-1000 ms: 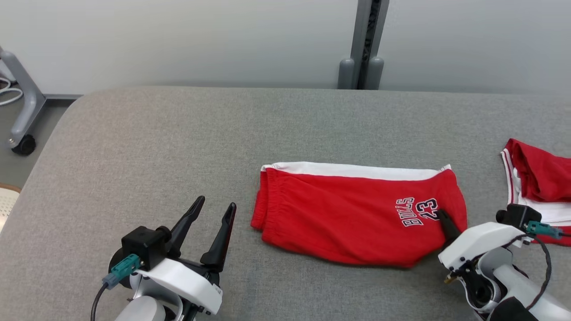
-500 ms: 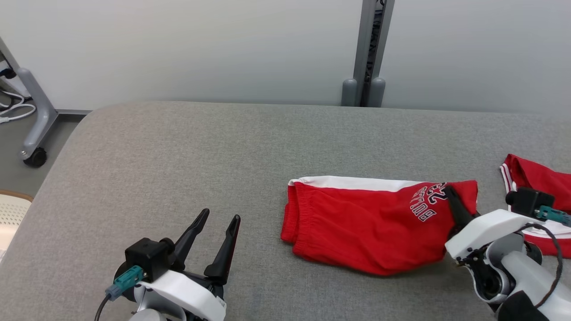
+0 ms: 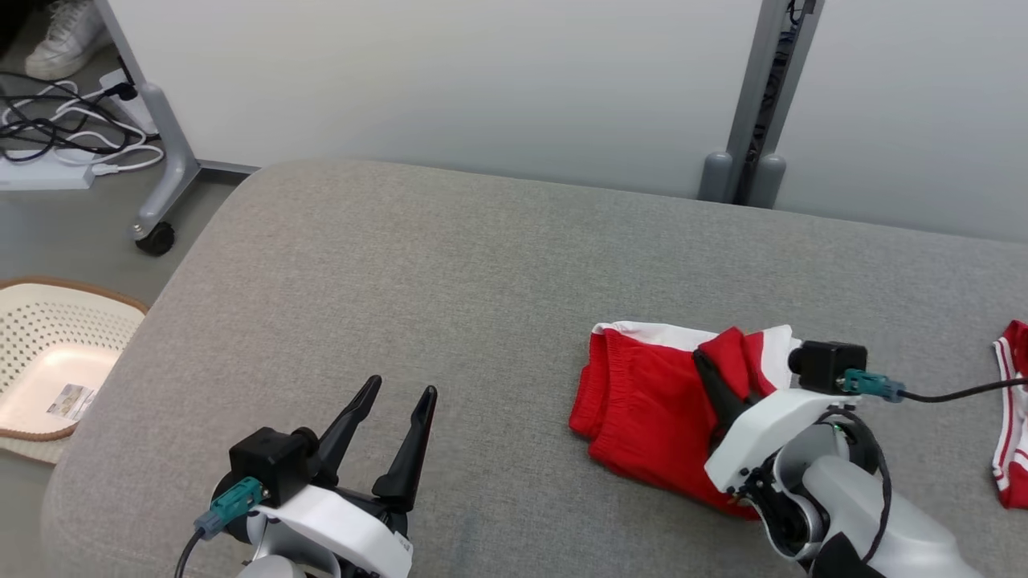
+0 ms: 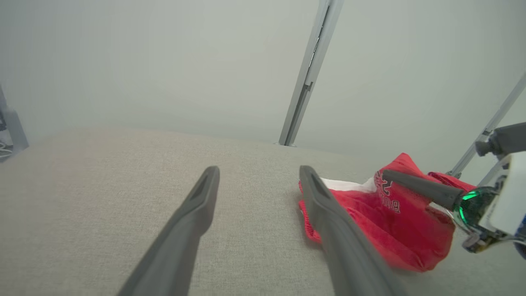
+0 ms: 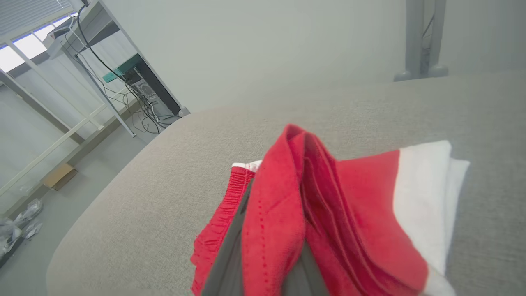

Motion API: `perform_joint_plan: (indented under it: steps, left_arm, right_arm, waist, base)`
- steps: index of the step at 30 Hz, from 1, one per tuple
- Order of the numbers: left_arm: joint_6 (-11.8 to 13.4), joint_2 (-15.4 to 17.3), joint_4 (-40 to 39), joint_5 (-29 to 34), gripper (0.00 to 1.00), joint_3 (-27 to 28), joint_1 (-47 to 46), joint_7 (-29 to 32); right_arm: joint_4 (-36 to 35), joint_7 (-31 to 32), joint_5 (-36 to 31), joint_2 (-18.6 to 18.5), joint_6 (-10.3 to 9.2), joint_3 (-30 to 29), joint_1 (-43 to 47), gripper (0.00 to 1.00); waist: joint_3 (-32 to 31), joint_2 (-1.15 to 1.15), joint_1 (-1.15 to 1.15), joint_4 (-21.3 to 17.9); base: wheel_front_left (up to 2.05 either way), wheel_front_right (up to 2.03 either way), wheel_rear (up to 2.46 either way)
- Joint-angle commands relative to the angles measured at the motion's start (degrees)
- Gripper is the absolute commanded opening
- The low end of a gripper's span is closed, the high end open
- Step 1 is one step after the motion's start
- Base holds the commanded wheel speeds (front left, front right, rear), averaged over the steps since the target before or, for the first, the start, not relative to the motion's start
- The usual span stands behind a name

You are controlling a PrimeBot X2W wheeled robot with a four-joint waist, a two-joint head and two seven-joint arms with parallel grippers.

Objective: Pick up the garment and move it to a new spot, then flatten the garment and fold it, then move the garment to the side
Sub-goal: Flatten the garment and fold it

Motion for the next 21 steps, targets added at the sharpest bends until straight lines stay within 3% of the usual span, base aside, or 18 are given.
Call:
perform_joint_plan:
  steps: [1,6,11,13,17,18,19,21]
  left_arm:
    - [0.05,0.28,0.13,-0.39,1.00,0.04,-0.87,-0.28]
    - [0.02,0.01,0.49,-0.59,1.00,0.07,-1.17,-0.44]
    - [-0.15,-0.20,1.02,-0.69,1.00,-0.07,-1.15,-0.74]
    - [-0.26,-0.18,1.24,-0.74,1.00,-0.12,-1.18,-0.82]
    - [-0.42,-0.14,1.45,-0.88,1.00,-0.13,-1.64,-0.94]
    - [-0.42,-0.14,1.51,-0.89,1.00,-0.14,-1.65,-0.99]
    - [-0.41,-0.11,1.55,-0.94,1.00,-0.12,-1.64,-0.93]
    - [-0.34,-0.04,1.71,-0.98,1.00,-0.08,-1.56,-1.03]
  right_arm:
    - [0.76,0.04,0.34,-0.01,0.01,0.90,-0.89,0.00]
    - [2.78,0.67,1.61,1.13,0.02,4.03,-2.04,0.00]
    - [5.48,0.72,3.03,2.36,0.01,7.36,-3.24,0.08]
    - [6.30,0.67,3.61,2.81,0.01,8.46,-3.83,0.16]
    - [7.98,0.44,5.05,3.42,0.01,10.13,-4.25,0.59]
    - [8.33,0.41,5.26,3.51,0.01,10.56,-4.43,0.75]
    - [8.71,0.40,5.65,3.57,0.01,10.88,-4.56,1.00]
    - [9.31,0.39,6.16,3.81,0.01,11.85,-4.70,1.00]
  waist:
    - [0.22,0.00,0.00,1.14]
    - [0.43,0.00,0.00,2.28]
    - [0.59,0.00,0.00,2.90]
    - [0.69,0.00,0.00,3.07]
    - [0.87,0.00,0.00,3.32]
    - [0.89,0.00,0.00,3.35]
    - [0.90,0.00,0.00,3.37]
    - [0.85,0.00,0.00,3.33]
  base:
    - [0.00,0.00,0.00]
    - [0.00,0.00,0.00]
    - [0.00,0.00,0.00]
    - [0.00,0.00,0.00]
    - [0.00,0.00,0.00]
    - [0.00,0.00,0.00]
    - [0.00,0.00,0.00]
    - [0.00,0.00,0.00]
